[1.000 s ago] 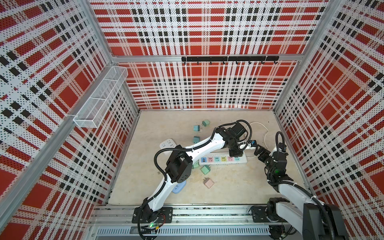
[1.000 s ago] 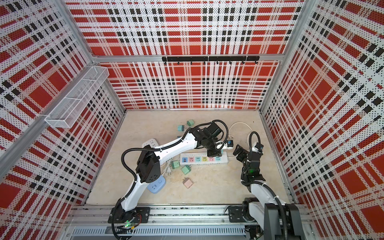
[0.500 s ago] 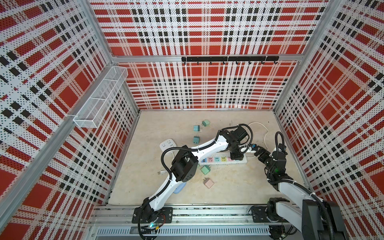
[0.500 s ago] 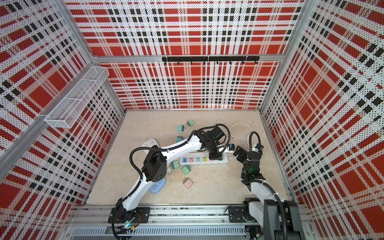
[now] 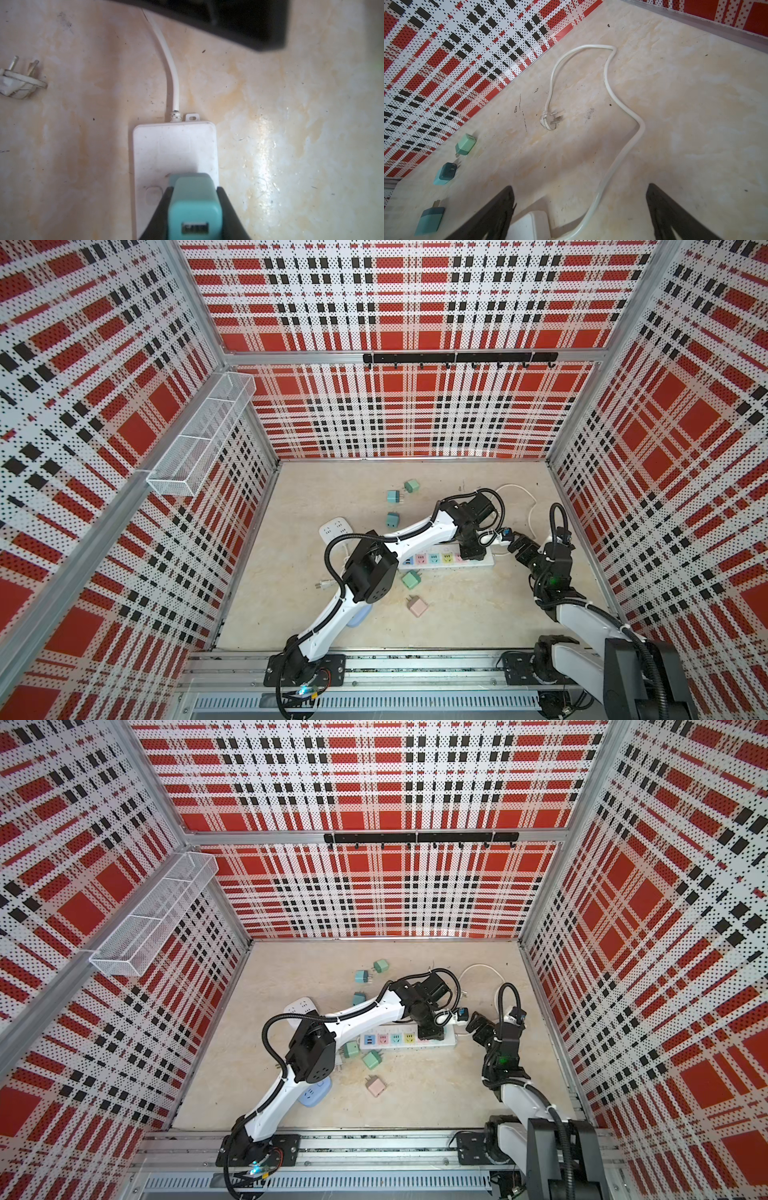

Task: Insert the plug
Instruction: 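Align the teal adapter above the teal socket at the strip's far end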

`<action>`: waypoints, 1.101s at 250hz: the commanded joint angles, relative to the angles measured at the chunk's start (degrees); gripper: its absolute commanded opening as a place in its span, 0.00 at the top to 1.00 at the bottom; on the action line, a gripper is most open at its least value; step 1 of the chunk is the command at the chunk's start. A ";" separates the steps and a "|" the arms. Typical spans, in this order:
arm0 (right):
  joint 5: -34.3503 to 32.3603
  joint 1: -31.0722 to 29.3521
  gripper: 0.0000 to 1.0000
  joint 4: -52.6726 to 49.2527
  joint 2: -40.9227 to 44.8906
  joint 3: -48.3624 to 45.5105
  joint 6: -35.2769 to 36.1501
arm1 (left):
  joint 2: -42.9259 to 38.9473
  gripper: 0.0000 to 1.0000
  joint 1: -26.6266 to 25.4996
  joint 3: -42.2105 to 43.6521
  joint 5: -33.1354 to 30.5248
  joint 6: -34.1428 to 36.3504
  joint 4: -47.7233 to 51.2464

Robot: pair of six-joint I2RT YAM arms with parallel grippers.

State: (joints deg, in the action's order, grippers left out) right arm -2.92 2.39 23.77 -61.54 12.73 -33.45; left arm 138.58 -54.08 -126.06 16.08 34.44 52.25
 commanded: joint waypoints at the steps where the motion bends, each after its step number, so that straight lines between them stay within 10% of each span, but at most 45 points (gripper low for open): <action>1: 0.54 0.24 0.00 2.27 -0.40 1.41 0.16 | 1.33 1.00 0.62 -1.34 -0.26 -0.25 -0.48; 275: 1.68 0.22 0.00 2.97 -0.93 1.47 0.55 | 3.01 1.00 1.79 0.18 1.80 -0.96 -1.18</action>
State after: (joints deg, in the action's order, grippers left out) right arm -1.63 2.39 23.86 -61.71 12.73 -33.43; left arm 139.48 -52.77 -126.04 16.58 33.67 50.83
